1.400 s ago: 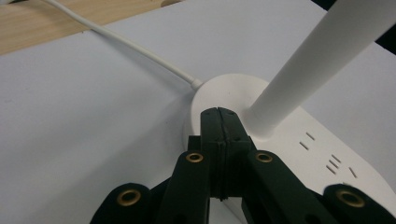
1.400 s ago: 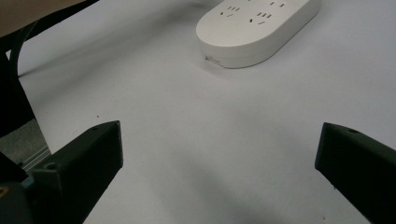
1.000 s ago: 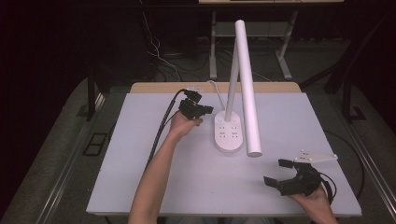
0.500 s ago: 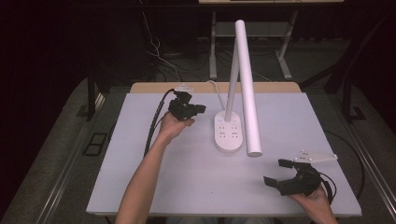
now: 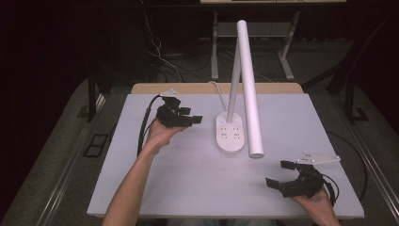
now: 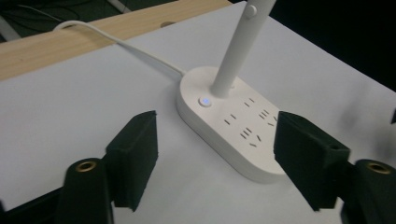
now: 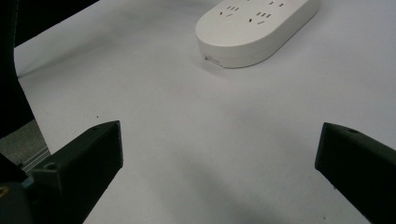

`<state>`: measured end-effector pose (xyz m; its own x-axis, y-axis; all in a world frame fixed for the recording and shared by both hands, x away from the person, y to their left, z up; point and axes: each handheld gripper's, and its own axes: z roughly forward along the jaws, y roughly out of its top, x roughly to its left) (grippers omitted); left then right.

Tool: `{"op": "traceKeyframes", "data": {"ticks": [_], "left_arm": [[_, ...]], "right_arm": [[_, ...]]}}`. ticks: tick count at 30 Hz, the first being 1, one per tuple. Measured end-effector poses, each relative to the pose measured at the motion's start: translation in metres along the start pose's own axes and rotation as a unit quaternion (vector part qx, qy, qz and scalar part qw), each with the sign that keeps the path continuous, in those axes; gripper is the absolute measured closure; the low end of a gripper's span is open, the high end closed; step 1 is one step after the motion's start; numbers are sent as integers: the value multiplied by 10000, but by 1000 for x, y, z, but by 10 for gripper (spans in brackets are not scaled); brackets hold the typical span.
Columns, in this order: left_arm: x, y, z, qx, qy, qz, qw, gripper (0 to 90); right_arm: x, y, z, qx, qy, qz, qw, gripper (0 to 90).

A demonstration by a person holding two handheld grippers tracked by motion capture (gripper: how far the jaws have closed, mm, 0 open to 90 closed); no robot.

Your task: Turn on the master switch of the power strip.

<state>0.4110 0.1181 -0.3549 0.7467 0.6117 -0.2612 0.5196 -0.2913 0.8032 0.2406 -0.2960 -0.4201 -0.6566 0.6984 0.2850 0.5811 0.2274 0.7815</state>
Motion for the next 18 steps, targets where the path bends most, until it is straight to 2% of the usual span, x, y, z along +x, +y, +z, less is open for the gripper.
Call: {"op": "traceKeyframes", "data": {"ticks": [6,8,11,18], "left_arm": [[-3,-12,-16,-139,-148,-136,9997,97],[-5,-17,-21,-134,-145,-138,9997,0],[-8,-24,-28,-280,-156,-95,9994,0],[-14,-40,-44,-365,-93,-89,9993,0]], "right_arm": [[1,0,1,10,9,-28,10000,3],[1,0,1,0,8,-37,10000,3],[0,0,1,-2,-5,-36,10000,3],[0,-1,1,3,-15,-34,10000,3]]}}
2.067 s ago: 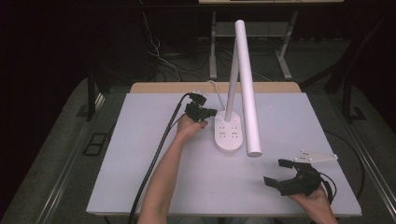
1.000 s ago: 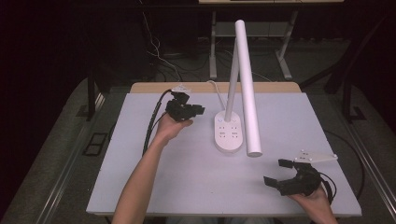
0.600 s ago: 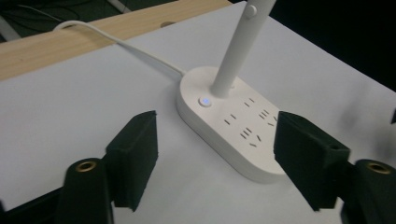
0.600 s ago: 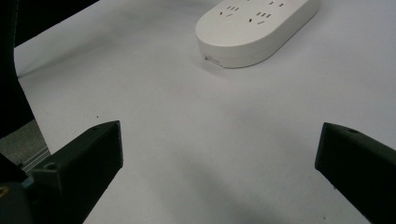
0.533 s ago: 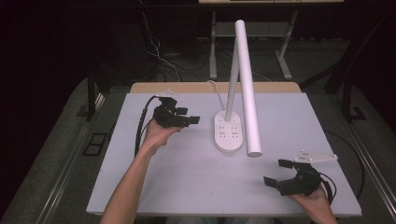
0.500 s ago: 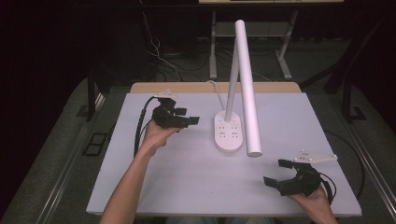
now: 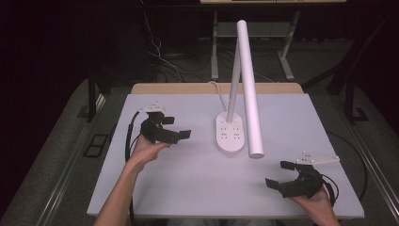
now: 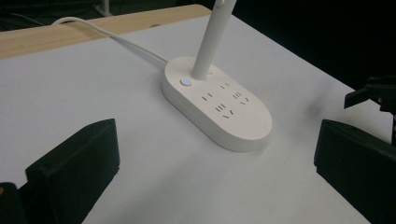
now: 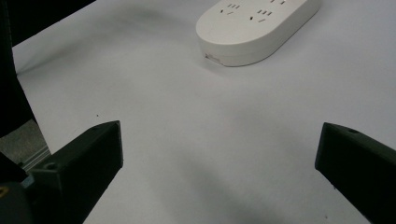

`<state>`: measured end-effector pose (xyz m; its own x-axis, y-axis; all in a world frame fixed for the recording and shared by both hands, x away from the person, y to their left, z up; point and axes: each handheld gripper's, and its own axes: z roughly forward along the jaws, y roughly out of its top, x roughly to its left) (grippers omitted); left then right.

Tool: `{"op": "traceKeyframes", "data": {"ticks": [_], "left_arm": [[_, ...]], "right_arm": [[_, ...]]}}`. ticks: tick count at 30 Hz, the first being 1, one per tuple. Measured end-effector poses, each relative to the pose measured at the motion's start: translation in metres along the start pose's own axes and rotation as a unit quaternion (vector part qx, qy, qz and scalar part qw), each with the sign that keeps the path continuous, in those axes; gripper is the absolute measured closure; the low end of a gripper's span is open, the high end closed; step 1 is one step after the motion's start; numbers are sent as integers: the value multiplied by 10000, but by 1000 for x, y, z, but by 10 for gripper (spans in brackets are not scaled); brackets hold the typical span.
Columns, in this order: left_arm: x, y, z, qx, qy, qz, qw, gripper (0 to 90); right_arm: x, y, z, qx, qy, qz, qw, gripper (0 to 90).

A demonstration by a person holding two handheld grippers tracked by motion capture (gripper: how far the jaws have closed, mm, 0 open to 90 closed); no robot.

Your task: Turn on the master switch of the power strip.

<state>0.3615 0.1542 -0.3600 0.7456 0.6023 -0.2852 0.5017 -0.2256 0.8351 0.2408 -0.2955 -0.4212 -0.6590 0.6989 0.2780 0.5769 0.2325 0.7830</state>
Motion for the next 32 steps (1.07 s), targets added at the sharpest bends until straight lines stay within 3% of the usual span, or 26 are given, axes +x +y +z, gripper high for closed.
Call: {"op": "traceKeyframes", "data": {"ticks": [8,22,32], "left_arm": [[-10,-21,-9,-22,102,95,9999,0],[-25,-69,-18,-208,193,15,9996,0],[-40,-102,-22,-103,148,76,9998,0]], "right_arm": [[0,0,0,-5,-5,-3,10000,3],[1,-1,-1,9,-21,20,10000,3],[2,-1,-2,5,-17,35,10000,3]]}}
